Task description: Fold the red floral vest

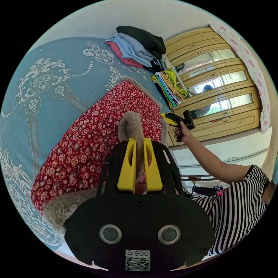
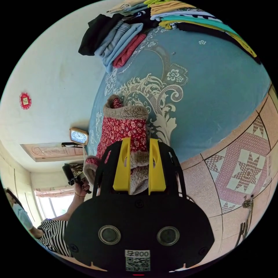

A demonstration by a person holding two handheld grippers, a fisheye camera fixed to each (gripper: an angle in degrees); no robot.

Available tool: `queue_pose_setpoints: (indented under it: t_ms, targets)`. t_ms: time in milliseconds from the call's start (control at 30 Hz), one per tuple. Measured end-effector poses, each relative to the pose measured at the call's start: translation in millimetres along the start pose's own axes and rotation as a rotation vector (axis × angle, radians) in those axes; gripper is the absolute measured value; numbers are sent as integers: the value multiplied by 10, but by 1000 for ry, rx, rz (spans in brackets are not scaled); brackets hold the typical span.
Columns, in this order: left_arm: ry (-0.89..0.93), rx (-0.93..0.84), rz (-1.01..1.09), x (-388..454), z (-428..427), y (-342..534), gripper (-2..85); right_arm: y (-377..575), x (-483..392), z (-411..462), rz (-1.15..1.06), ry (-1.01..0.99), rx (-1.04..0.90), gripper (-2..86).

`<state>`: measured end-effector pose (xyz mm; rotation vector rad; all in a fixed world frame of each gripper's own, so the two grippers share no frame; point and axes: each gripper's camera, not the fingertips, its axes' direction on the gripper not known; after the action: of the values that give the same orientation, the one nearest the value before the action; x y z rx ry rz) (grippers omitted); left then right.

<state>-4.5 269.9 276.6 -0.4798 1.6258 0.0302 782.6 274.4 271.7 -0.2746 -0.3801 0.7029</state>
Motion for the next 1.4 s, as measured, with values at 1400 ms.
queue_pose_setpoints:
  t_ms: [1400]
  targets:
    - [-145, 1347, 679, 4369, -4822, 4011, 28, 3341, -4076, -3027, -1337, -816, 546, 21]
